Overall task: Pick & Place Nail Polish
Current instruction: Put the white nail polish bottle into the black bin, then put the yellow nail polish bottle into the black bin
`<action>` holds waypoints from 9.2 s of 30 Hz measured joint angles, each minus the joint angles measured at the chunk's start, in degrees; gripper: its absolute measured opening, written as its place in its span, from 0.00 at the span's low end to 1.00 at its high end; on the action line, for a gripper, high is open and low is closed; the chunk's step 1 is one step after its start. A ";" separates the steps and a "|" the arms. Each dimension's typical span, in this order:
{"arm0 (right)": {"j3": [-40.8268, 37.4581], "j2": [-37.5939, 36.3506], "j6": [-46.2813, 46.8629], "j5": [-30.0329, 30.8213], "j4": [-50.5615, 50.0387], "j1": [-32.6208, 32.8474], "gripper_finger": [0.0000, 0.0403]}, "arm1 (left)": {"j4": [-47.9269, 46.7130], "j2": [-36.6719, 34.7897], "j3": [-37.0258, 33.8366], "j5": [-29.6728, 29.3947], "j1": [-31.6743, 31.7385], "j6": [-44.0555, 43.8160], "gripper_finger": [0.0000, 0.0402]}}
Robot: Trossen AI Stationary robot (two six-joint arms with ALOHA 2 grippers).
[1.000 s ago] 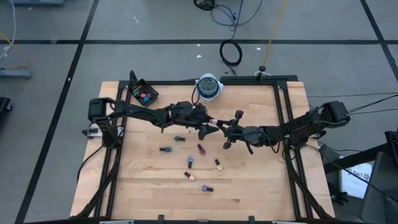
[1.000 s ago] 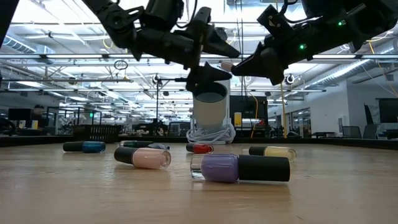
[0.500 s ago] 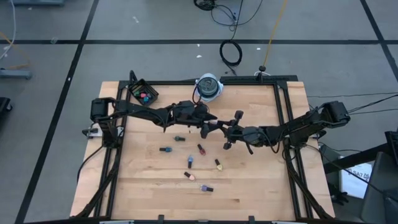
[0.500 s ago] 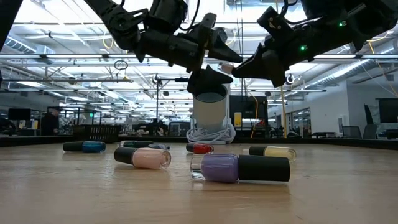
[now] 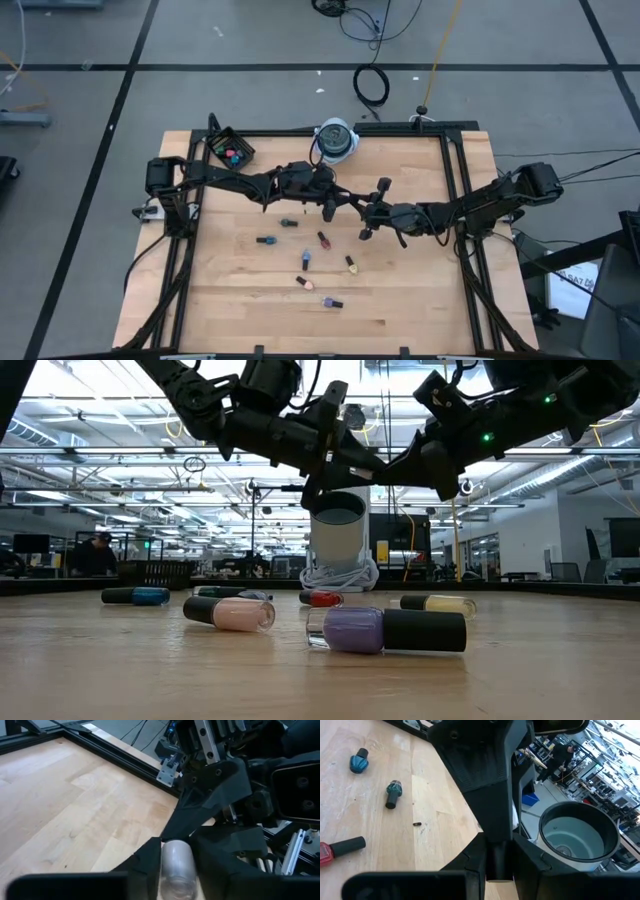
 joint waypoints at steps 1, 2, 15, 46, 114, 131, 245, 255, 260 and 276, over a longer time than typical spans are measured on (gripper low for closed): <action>0.00 0.00 -0.08 0.04 -0.10 0.00 0.13 | 0.04 0.00 0.00 0.00 0.00 -0.08 0.19; 0.00 0.00 -0.33 0.04 -0.20 0.00 0.13 | 0.07 -0.02 0.00 0.30 0.00 -0.12 0.15; 0.02 0.00 11.10 -0.04 -0.83 0.02 0.37 | -5.92 -3.19 -0.04 1.59 1.71 6.71 0.14; -0.04 -4.94 18.67 -1.53 -9.38 -0.04 0.62 | -39.33 -32.79 -23.59 -44.15 19.84 1.14 0.13; 26.17 17.63 63.82 -6.27 -49.84 20.44 0.62 | -33.77 -32.74 -31.61 -27.74 31.34 -1.22 0.81; 28.04 22.74 72.81 -15.21 -55.24 18.63 0.62 | -38.12 -32.72 -31.58 -43.64 30.54 -0.28 0.74; 21.33 7.68 36.78 -12.81 -44.88 15.09 0.24 | -35.27 -35.34 -29.16 -17.17 24.90 -0.32 0.74; 21.35 6.95 17.88 -8.94 -36.36 8.65 0.24 | -30.12 -35.33 -29.16 -17.13 23.60 -1.72 0.74; 21.35 6.91 8.05 -8.94 -31.87 5.01 0.24 | -26.86 -35.33 -29.14 -17.12 22.18 -1.47 0.74; 10.92 7.30 -24.50 9.63 -11.99 1.92 0.24 | -19.58 -35.34 -29.14 -10.37 20.87 -1.70 0.74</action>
